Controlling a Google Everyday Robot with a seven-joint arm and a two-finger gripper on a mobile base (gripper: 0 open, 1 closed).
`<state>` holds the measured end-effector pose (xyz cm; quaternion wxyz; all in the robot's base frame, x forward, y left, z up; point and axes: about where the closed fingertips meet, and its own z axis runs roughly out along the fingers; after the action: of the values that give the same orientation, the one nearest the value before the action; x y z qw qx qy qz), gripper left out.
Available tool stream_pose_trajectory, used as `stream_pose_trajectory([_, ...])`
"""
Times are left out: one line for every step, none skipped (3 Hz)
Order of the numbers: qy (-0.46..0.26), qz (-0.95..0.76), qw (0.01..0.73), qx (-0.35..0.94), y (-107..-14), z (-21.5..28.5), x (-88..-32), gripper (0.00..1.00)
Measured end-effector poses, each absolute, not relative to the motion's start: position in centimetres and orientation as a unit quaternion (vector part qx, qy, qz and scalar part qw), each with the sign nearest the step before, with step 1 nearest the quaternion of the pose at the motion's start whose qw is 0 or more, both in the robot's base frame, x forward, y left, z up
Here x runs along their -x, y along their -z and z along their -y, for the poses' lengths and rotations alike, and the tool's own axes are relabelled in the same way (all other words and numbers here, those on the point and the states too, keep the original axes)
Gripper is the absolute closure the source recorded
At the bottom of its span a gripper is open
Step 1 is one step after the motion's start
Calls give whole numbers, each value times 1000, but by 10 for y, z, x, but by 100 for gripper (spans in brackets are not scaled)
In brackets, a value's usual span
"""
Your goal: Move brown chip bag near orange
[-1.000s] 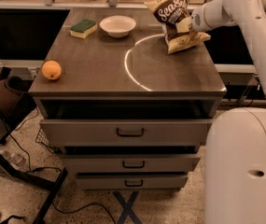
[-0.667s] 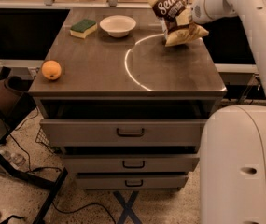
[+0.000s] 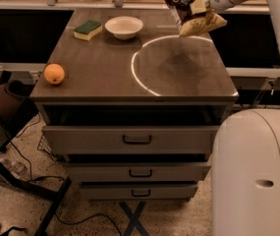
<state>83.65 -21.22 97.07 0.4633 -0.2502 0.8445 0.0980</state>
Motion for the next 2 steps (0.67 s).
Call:
stream_pose_trajectory([-108,-838,465,265,-990,214,-813,100])
stream_pose_trajectory([-126,-826,465,292,-1001,206,-777,100])
